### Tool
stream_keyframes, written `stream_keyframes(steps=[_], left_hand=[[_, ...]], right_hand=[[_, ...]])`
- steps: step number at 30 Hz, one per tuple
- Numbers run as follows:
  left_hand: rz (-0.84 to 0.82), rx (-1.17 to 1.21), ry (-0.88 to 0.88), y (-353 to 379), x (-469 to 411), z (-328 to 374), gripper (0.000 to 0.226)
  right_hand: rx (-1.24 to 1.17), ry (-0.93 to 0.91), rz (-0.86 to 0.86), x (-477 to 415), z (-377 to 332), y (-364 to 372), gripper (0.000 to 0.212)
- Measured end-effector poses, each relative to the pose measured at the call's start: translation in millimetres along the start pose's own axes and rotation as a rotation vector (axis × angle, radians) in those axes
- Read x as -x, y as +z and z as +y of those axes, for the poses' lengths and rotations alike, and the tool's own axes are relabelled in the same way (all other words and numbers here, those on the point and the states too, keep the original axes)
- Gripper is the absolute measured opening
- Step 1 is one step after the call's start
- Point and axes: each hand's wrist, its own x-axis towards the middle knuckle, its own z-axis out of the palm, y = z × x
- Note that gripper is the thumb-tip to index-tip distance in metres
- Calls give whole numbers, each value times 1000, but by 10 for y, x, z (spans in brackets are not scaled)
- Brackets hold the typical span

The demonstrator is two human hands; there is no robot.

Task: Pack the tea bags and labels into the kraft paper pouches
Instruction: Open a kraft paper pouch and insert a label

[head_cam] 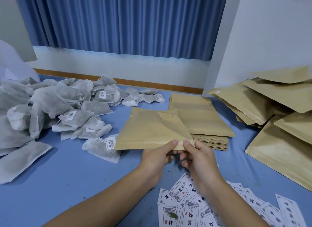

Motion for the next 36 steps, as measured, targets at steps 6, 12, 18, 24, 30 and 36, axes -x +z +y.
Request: stream_keyframes(steps=[6,12,18,24,30,36], left_hand=[[-21,3,24,39,19,16,9],[-89,6,50,22,41,26,14],[-44,40,45,25,48,39,15],[-54,27,30,9,48,55,20],[-43,82,10,14,44,41,17],[-38,48,-9,-3,48,37,15]], right_hand=[[-80,-92,15,33,-35,9,15],[-80,-140,50,30,-34,11,11],[-141,-178,141,35,-61,-29,13],[-166,-43,89,33,-36,2,7],[-220,-68,139,20,-51,-5,7],[-188,-2,91,40,-36,1,17]])
